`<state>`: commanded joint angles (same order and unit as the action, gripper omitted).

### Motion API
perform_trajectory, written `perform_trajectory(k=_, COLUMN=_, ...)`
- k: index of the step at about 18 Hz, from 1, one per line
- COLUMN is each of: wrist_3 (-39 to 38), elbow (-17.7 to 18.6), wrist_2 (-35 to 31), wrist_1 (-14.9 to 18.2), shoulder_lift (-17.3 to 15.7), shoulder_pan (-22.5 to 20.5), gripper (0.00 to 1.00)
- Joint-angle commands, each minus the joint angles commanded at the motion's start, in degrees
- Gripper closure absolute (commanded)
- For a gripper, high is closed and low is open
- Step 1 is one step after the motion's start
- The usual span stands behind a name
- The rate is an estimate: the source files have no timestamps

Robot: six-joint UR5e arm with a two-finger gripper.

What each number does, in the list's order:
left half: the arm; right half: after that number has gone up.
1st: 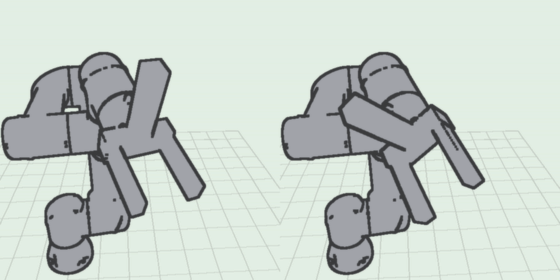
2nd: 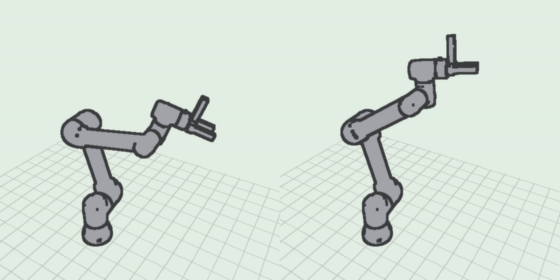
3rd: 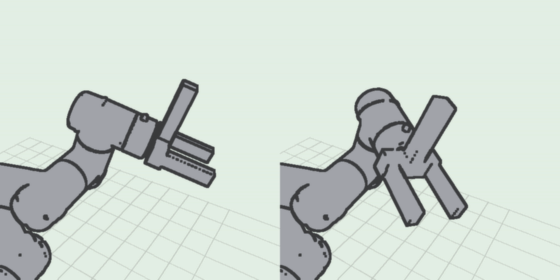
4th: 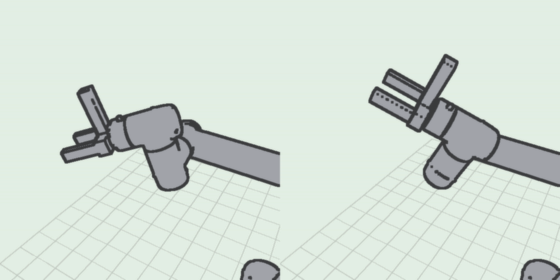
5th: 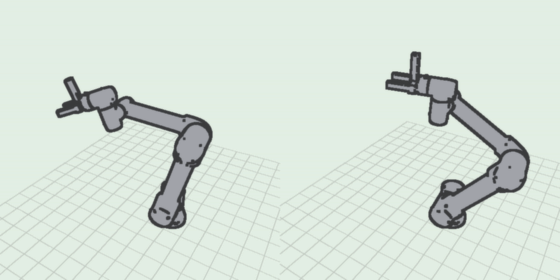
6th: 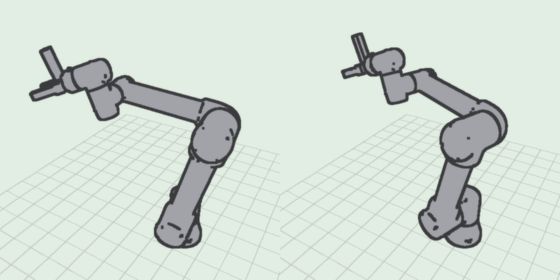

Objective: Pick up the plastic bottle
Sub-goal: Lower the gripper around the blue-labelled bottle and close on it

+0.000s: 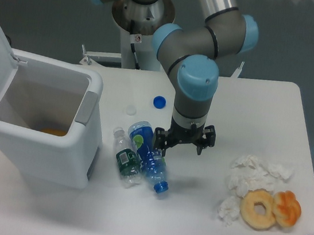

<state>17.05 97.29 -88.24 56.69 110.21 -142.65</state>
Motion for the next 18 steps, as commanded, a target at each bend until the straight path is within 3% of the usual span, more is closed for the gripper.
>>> perform_trajectory(k=10, wrist_3=-2.5, elbow=-1.8, wrist_2=1.4, wrist_1=-0.2, shoulder_lift=5.7, shoulder_pan=3.2, gripper=0.00)
perform_trajectory(k=18, wrist_3=-2.4, elbow=-1.9, wrist_2=1.4, wrist_1=-0.3, shoulder_lift=6.2, shoulder_pan=3.3, gripper=0.00)
